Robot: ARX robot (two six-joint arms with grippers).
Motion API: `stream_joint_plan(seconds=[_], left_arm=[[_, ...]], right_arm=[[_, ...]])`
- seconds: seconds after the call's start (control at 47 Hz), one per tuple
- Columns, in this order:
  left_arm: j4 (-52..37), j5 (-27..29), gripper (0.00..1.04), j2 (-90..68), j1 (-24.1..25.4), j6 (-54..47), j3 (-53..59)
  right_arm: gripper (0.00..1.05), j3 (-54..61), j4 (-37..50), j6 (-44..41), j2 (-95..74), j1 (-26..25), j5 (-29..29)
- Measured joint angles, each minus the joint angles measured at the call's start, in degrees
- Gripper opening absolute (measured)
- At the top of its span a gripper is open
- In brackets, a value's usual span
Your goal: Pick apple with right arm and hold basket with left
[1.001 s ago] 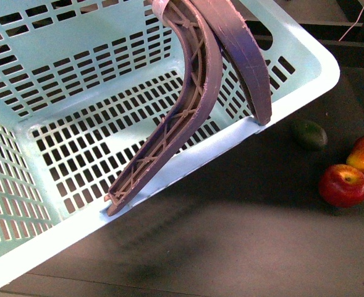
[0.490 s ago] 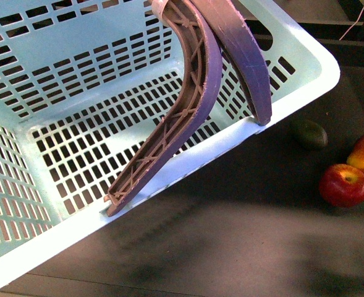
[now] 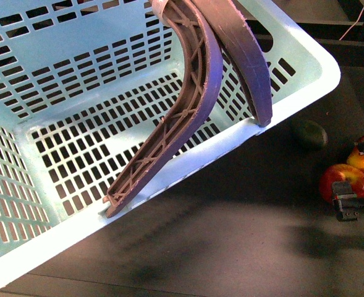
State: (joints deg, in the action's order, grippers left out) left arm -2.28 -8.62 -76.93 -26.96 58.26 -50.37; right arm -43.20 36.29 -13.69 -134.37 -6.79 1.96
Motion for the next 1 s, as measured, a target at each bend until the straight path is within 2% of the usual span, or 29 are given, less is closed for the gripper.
stream_joint_plan(seconds=[0.745, 0.852, 1.001], left_arm=[[0.0, 0.0, 0.21, 0.0, 0.0, 0.0, 0.0], [0.0, 0.0, 0.21, 0.0, 0.0, 0.0, 0.0], [0.0, 0.0, 0.21, 0.0, 0.0, 0.0, 0.0]], right_arm=[[0.96, -14.0, -7.9, 2.0, -7.8, 1.8, 0.9], [0.84, -13.7, -7.4, 2.0, -7.9, 1.8, 1.3], [0.82, -8.7, -4.0, 1.9, -5.0, 1.7, -0.1]])
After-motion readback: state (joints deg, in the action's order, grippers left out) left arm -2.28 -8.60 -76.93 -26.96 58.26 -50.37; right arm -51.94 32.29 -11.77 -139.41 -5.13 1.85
